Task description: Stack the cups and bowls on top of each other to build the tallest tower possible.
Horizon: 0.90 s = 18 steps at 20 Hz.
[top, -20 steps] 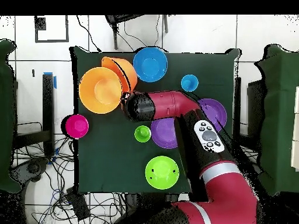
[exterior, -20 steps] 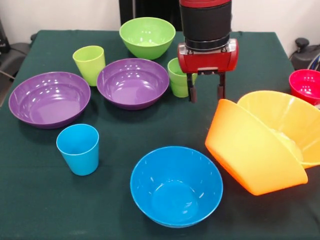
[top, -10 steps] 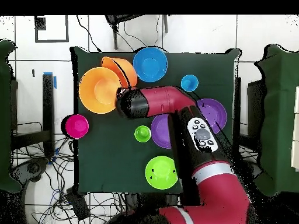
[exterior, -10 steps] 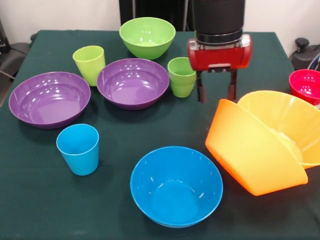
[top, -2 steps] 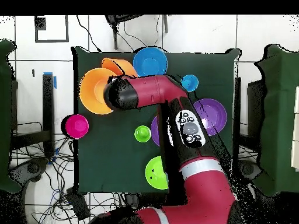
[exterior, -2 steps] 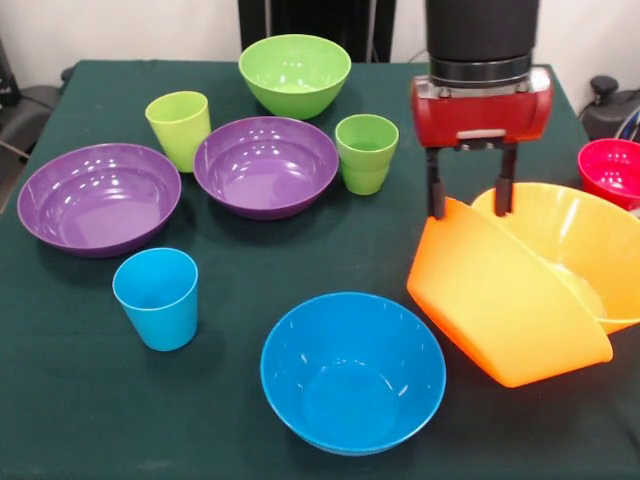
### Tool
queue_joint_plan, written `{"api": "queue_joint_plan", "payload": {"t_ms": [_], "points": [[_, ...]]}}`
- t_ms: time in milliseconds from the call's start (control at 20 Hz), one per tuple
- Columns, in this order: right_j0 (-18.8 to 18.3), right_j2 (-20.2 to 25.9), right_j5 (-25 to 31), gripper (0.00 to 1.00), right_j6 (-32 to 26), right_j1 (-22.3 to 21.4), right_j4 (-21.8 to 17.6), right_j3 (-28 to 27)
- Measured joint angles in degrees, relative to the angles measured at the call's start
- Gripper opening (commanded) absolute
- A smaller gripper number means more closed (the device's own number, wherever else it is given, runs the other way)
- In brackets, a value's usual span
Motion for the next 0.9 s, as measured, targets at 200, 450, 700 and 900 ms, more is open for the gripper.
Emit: {"api": "queue_joint_plan", "payload": {"t_ms": [200,450,700,900], "points": [[1.5,-0.2,0.3,1.00,0.0,0.4,-0.1,-4.2],[1.8,-0.3,0.3,1.00,0.0,0.5,-0.2,-8.1],[1.8,-0.8,0.3,1.00,0.0,0.5,-0.7,-9.8],[1.8,-1.1,0.3,1.00,0.0,0.9,-1.4,-10.8]]}}
